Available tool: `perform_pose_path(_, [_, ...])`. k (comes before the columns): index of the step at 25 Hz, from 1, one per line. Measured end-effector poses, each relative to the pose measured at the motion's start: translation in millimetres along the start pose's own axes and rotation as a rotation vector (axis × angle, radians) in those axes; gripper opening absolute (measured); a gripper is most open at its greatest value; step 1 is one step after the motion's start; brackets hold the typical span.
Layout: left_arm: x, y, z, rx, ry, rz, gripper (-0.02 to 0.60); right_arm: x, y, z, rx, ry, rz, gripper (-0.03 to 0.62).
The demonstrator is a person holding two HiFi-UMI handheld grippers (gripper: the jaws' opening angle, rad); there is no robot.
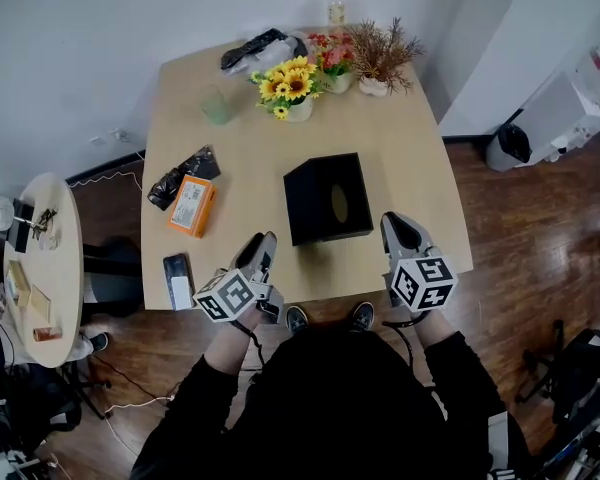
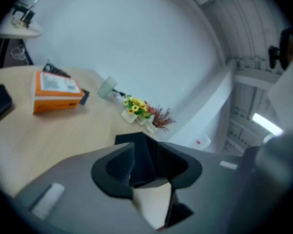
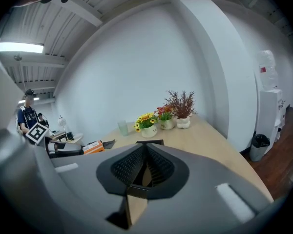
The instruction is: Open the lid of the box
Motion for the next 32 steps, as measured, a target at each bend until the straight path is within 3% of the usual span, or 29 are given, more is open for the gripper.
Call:
perform_pose_path(7, [52, 10, -83, -0.087, 0.4, -0.039, 0.13, 26, -9, 20, 0.036, -0.045, -0.069, 0.021])
perform_pose_path(12, [52, 8, -118, -0.094, 0.701, -0.028, 0.13, 45, -20, 35, 0.064, -0.109, -0.13, 0.021])
perform_pose_path(18, [46, 5, -150, -0.122, 0.955, -0.025, 0.13, 63, -30, 52, 0.093, -0.186, -0.188, 0.021])
perform_pose_path(23, [40, -4, -165, -0.159, 1.004, -0.031, 0.13, 73, -44, 63, 0.127, -0.247, -0.238, 0.02])
perform_pose_path(32, [30, -21, -147, -0.119, 0.921, -0.006, 0.13, 77, -64, 54, 0.122, -0.257, -0.278, 0.02])
Point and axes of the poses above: the fingertips, and each gripper's own axes: y forward along the fingers, z to its left, x out of its top, the point moved 2 cm from there along -y, backward along the fingers, and after that the axes turned 6 degrees about -x, right-handed, at the moved point
